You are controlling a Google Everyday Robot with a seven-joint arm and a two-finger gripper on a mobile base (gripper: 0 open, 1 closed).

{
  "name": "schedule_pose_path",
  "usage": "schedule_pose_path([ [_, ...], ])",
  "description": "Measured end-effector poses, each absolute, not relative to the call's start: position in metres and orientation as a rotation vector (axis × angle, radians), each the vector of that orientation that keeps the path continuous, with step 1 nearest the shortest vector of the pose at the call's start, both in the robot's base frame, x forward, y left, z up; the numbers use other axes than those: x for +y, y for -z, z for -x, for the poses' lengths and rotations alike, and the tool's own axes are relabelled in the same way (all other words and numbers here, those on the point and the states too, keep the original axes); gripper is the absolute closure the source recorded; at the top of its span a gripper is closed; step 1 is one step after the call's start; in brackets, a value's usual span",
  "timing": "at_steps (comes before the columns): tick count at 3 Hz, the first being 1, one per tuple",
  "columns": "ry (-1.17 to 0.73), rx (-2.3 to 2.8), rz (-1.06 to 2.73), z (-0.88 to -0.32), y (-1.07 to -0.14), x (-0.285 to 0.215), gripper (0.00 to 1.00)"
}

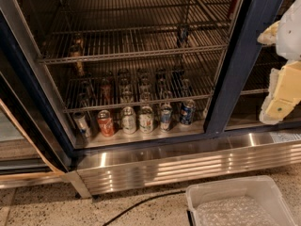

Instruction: Pick orange can from top shelf of fridge

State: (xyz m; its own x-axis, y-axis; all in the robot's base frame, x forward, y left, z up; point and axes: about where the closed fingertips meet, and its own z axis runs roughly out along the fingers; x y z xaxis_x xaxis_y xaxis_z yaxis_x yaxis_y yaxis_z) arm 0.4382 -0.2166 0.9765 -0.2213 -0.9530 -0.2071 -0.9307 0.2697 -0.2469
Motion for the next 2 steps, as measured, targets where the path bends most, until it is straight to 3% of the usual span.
schedule_pose_path([
  [2,0.056,2.249,1.676,-0.449,-0.966,-0.202,0.00],
])
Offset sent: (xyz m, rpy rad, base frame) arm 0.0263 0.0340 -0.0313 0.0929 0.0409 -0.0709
